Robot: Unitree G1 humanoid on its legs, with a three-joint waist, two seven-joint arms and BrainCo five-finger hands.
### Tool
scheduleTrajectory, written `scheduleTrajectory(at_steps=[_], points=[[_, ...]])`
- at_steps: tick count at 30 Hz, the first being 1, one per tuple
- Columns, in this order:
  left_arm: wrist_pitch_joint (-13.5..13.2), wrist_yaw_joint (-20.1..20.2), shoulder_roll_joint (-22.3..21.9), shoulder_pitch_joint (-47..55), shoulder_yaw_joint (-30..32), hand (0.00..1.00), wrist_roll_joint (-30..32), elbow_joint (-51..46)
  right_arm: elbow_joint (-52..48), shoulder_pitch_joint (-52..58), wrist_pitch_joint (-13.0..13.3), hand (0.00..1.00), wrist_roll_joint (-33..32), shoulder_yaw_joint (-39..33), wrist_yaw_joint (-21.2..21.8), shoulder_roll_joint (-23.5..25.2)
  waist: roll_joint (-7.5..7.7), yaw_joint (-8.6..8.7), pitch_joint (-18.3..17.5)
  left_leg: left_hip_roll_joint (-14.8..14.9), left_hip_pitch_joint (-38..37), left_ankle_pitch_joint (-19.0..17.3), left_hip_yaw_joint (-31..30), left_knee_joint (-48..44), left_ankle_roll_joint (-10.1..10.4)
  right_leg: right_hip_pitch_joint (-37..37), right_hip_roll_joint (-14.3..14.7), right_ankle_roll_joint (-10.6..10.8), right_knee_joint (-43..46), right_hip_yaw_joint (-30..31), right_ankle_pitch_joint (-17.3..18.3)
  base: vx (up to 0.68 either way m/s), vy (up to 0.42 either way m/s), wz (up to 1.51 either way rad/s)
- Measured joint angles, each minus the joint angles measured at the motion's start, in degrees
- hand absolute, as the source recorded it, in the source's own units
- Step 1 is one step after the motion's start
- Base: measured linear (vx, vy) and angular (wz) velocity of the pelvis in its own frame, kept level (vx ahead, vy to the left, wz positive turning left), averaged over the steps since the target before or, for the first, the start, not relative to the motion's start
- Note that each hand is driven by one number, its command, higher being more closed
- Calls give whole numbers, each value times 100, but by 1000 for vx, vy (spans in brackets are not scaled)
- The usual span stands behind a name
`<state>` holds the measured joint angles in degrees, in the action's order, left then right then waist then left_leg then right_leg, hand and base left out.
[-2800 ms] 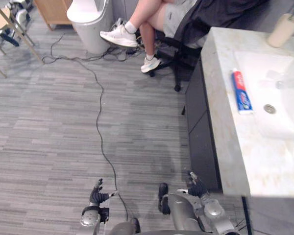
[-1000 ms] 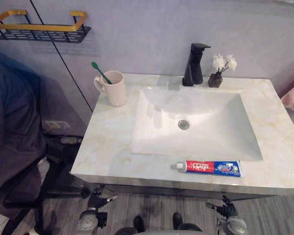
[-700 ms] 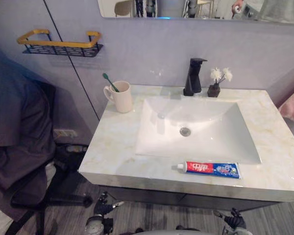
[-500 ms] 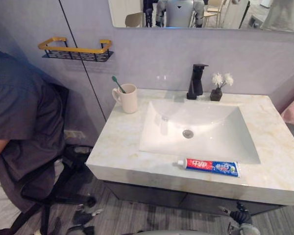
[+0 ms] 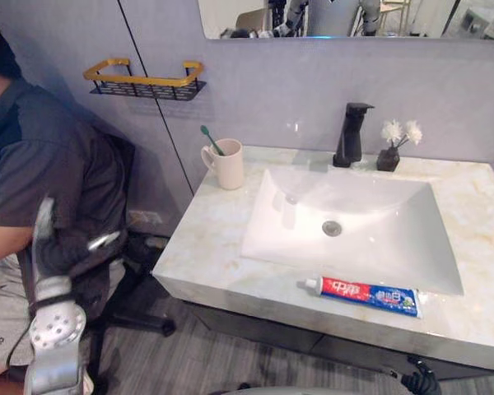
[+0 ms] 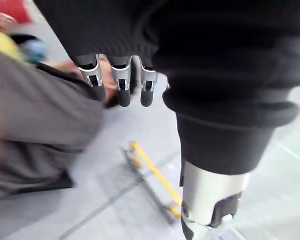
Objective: Organize washtable
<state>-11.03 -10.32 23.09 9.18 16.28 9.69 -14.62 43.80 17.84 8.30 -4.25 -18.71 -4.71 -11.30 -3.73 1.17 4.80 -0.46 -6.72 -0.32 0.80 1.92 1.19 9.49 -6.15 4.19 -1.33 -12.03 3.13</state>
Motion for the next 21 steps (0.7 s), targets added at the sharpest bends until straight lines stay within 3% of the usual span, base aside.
scheduleTrajectory(at_steps=[2,3,6,11,15,21], points=[[-160,29,104,-401,-1070,0,704,-560,23,-6,0,0,29,22,11,31,-8,103,-4,5,-6,0,-90,-8,0,42,10,-17,1,-55,21,21,-25,20],[-194,30,104,-464,-1253,0,790,-601,23,-16,1,0,29,42,19,31,-11,114,-5,10,-6,0,-87,-9,0,39,14,-18,0,-52,22,0,0,0],[-334,189,104,-960,-2646,0,1321,-631,41,-55,14,0,33,210,171,49,-9,182,-2,42,-17,-1,-73,-24,1,29,42,-40,20,-33,35,-46,-27,-6],[-471,589,51,-1471,-4312,0,1644,-42,187,-178,21,0,31,571,252,71,-19,303,-11,61,-6,-23,-47,28,32,-90,52,-54,118,16,78,-51,-6,-3],[-447,840,-73,-1654,-4982,0,1868,736,254,-290,21,0,31,790,259,94,-3,408,-9,83,-12,-21,-19,69,38,-107,80,-58,93,54,71,-23,-6,-6],[-363,1039,-252,-1838,-5220,0,2316,1404,259,-379,22,0,31,805,254,156,103,453,39,154,-15,23,90,146,38,-153,152,-90,9,144,20,25,-23,-11]])
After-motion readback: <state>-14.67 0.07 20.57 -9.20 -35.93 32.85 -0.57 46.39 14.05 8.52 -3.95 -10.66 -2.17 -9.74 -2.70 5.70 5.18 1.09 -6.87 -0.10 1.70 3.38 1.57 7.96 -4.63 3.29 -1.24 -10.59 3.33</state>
